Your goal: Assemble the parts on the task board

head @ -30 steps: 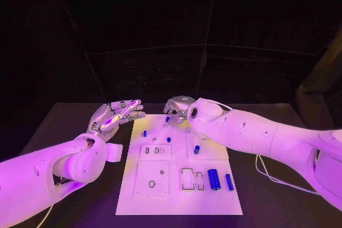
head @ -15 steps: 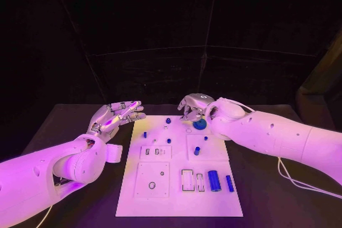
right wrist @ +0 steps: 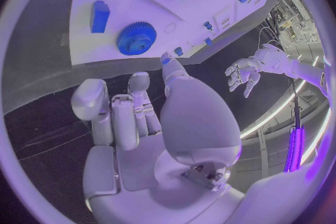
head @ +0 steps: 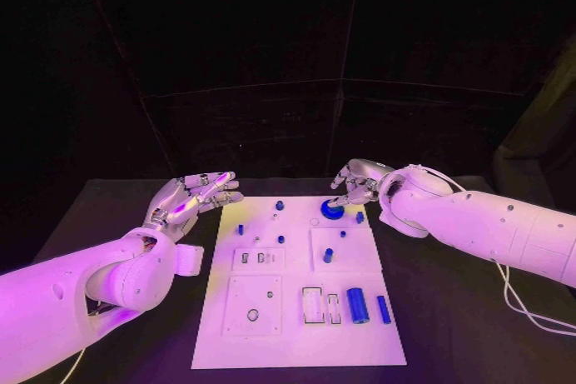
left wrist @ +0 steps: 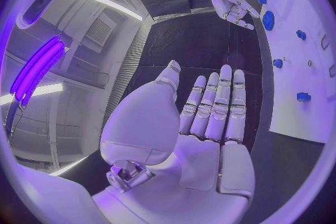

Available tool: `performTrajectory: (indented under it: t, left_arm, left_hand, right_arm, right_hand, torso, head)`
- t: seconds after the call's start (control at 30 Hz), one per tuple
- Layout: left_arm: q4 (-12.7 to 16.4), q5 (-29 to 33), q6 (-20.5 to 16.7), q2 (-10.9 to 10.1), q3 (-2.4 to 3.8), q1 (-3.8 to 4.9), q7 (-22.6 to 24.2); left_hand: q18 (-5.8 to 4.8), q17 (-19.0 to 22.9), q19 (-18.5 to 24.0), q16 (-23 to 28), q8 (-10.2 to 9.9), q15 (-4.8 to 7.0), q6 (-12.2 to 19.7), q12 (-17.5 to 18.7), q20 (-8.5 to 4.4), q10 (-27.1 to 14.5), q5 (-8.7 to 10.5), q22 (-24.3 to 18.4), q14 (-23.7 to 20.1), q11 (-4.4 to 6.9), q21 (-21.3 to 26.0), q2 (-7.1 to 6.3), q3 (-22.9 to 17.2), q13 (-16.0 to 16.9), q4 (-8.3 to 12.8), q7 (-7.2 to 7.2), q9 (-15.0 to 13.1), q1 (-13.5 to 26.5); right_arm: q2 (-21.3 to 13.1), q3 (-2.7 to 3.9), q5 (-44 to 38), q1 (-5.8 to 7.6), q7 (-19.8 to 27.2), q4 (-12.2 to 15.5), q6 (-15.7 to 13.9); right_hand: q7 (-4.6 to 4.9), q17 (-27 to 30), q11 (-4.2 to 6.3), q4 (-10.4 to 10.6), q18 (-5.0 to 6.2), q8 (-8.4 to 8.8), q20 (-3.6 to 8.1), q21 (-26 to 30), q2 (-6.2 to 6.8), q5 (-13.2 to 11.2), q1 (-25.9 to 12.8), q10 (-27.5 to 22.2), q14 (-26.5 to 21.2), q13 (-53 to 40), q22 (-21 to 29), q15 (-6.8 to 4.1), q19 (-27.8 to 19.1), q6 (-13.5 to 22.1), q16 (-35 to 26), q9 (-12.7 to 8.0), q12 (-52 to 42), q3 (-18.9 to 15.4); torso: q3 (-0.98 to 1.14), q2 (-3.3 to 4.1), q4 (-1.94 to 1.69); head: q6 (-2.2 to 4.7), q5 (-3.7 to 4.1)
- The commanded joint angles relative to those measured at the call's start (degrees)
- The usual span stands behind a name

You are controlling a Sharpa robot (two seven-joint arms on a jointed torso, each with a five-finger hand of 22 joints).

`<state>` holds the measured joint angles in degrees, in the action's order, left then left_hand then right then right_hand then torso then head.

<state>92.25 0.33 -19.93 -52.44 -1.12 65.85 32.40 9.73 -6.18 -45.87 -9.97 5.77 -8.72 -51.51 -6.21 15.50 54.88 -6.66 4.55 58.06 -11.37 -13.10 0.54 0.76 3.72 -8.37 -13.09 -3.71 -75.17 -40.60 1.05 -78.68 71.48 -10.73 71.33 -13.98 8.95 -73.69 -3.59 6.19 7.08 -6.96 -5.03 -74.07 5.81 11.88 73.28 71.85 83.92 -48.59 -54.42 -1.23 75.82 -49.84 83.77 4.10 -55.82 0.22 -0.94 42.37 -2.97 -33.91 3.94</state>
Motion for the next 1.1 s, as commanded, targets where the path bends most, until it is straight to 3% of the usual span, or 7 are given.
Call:
performTrajectory:
  t: [0.03, 0.27, 0.37, 0.53, 0.8, 1.1]
  left_arm:
    - [-0.14, -0.37, 0.84, 0.22, 0.04, 0.09, 0.24]
    - [-0.56, -0.37, 0.95, 0.90, 0.04, 0.08, 0.17]
    - [-0.69, -0.37, 0.82, 0.98, 0.04, 0.08, 0.03]
    - [-0.85, -0.37, 0.70, 0.95, 0.04, 0.08, -0.08]
    - [-1.01, -0.37, 0.56, 0.89, 0.04, 0.08, -0.11]
    - [-1.12, -0.37, 0.38, 0.83, 0.04, 0.08, -0.11]
  left_hand:
    - [0.80, 0.08, -0.41, 0.31, -0.26, -0.38, 0.34, 0.33, 0.14, -0.35, 0.15, -0.07, -0.02, -0.13, 0.30, 0.77, 0.01, -0.08, 0.49, -1.24, 0.05, -0.03]
    - [0.82, 0.07, -0.44, 0.32, -0.28, -0.37, 0.32, 0.35, 0.14, -0.34, 0.14, -0.09, 0.04, -0.12, 0.33, 0.84, -0.02, -0.07, 0.57, -1.22, 0.04, -0.09]
    - [0.82, 0.06, -0.46, 0.34, -0.31, -0.36, 0.33, 0.37, 0.14, -0.35, 0.14, -0.12, 0.08, -0.11, 0.36, 0.91, -0.05, -0.07, 0.63, -1.22, 0.03, -0.15]
    - [0.83, 0.05, -0.50, 0.38, -0.36, -0.35, 0.33, 0.42, 0.14, -0.36, 0.13, -0.16, 0.14, -0.11, 0.42, 1.03, -0.13, -0.06, 0.79, -1.22, 0.02, -0.28]
    - [0.84, 0.05, -0.54, 0.43, -0.41, -0.35, 0.32, 0.46, 0.14, -0.36, 0.13, -0.21, 0.19, -0.10, 0.48, 1.12, -0.19, -0.05, 0.96, -1.21, 0.02, -0.42]
    - [0.84, 0.05, -0.62, 0.54, -0.53, -0.35, 0.36, 0.57, 0.14, -0.41, 0.12, -0.30, 0.24, -0.11, 0.59, 1.32, -0.36, -0.05, 1.30, -1.21, 0.01, -0.70]
  right_arm:
    - [0.09, 0.07, 0.35, 0.14, -4.11, 0.15, 4.68]
    - [1.29, 0.06, -4.01, 0.12, -6.33, -0.29, 6.09]
    - [1.64, 0.05, -4.93, 0.11, -6.42, -0.39, 6.56]
    - [1.81, 0.05, -5.73, 0.11, -6.56, -0.67, 7.17]
    - [1.90, 0.04, -6.16, 0.10, -6.23, -0.78, 8.34]
    - [2.16, 0.04, -6.26, 0.10, -5.82, -1.60, 9.45]
  right_hand:
    - [0.14, -2.19, -0.33, 1.90, -0.79, -0.64, -0.16, -0.71, 0.12, 0.45, 1.48, 0.76, 3.60, -5.35, -1.10, 0.59, 0.51, 0.51, 0.99, -0.01, -4.62, -1.43]
    - [0.12, -5.61, -0.31, 2.99, -1.16, -1.77, -0.29, -1.95, -0.54, 2.72, 3.26, 1.82, 4.11, -10.52, -3.27, 0.62, 1.11, 0.31, 2.38, 0.07, -8.99, -2.04]
    - [0.24, -6.13, -0.41, 3.17, -1.19, -1.82, -0.36, -2.13, -0.75, 2.83, 3.73, 2.23, 4.17, -11.97, -3.49, 0.72, 1.12, 0.74, 2.59, -0.01, -10.23, -2.18]
    - [0.25, -6.60, -0.45, 3.28, -1.24, -2.13, -0.44, -2.38, -1.07, 3.03, 4.26, 2.55, 4.23, -13.25, -3.88, 0.78, 1.20, 0.77, 2.78, 0.01, -11.31, -2.27]
    - [0.17, -6.87, -0.40, 3.24, -1.28, -2.65, -0.46, -2.59, -1.43, 3.41, 4.85, 2.91, 4.26, -14.47, -4.19, 0.77, 1.24, 0.44, 2.89, 0.09, -12.33, -2.32]
    - [0.04, -7.13, -0.29, 3.04, -1.30, -3.29, -0.43, -2.79, -2.16, 3.73, 5.65, 3.13, 4.27, -15.47, -4.44, 0.70, 1.22, -0.04, 2.99, 0.17, -13.16, -2.24]
  torso:
    - [0.02, 0.06, -0.09]
    - [-0.14, 0.04, -0.21]
    - [-0.09, 0.03, -0.22]
    - [-0.17, 0.00, -0.32]
    - [-0.13, 0.02, -0.17]
    - [-0.12, 0.01, -0.21]
  head:
    - [-0.04, 0.22]
    - [-0.23, -0.12]
    - [-0.30, -0.24]
    - [-0.45, -0.02]
    - [-0.61, -0.11]
    - [-1.13, 0.44]
